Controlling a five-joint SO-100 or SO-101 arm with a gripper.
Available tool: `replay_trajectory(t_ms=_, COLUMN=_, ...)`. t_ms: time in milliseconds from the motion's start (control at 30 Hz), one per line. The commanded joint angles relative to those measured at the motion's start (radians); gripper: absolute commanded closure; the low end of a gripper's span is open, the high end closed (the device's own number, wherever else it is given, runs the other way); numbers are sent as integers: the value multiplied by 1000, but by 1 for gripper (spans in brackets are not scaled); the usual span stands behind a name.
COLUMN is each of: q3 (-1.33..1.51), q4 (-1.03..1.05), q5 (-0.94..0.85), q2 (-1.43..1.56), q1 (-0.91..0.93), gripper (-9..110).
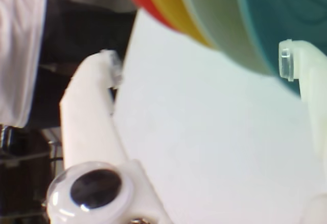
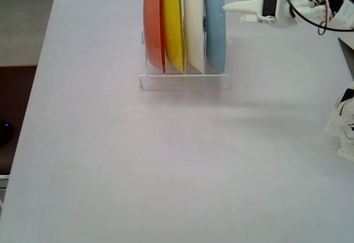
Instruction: Please give me two plates.
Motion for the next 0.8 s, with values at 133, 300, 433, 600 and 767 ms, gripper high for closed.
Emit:
replay_trajectory(t_ms=133, q3=-213, q4=17, q5=-51, q2=-143, q1=38, gripper=58)
replay_trajectory(t_ms=300, q3=-273, q4=29, q5=-55, q2=-215, q1=58, gripper=58)
replay_trajectory(t_ms=433, q3=-314, q4=46, q5=-55, q2=-261, q1=72, gripper=59)
replay_trajectory(t_ms=600, q3=-353, q4=60, q5=-41, q2=-310, q1=83, gripper=61)
replay_trajectory(t_ms=767, q3=-437, q4=72, q5=-46, q2=-377, q1=86, gripper=63)
